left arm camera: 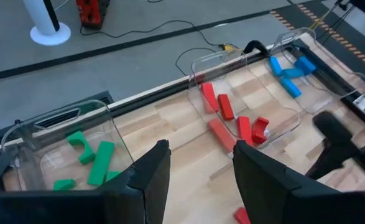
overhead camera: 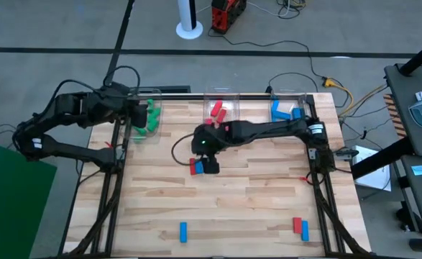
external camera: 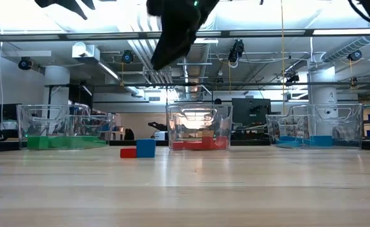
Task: Sort blocks
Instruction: Put the blue wooden block into the right transparent bin
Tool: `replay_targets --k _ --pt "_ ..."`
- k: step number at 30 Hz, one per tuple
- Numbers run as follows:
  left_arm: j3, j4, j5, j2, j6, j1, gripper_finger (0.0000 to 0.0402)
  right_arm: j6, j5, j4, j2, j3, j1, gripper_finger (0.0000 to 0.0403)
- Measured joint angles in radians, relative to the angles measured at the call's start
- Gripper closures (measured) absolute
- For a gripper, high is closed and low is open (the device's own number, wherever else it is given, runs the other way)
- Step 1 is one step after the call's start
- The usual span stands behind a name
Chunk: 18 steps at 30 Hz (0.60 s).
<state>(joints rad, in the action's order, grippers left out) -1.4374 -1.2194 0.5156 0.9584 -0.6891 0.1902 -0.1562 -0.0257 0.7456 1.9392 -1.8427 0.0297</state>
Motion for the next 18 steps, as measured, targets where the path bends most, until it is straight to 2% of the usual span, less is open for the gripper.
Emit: replay_targets --k 10,18 --pt "0.028 -0.004 0.0 0.008 0.003 0.0 0.0248 0.022 0.0 0.002 0.144 0.0 -0.011 0.017" --pt "0.068 -0.006 0.0 0.005 -0.004 0.0 0.0248 0.007 -0.001 0.005 0.174 0.003 -0.012 0.017"
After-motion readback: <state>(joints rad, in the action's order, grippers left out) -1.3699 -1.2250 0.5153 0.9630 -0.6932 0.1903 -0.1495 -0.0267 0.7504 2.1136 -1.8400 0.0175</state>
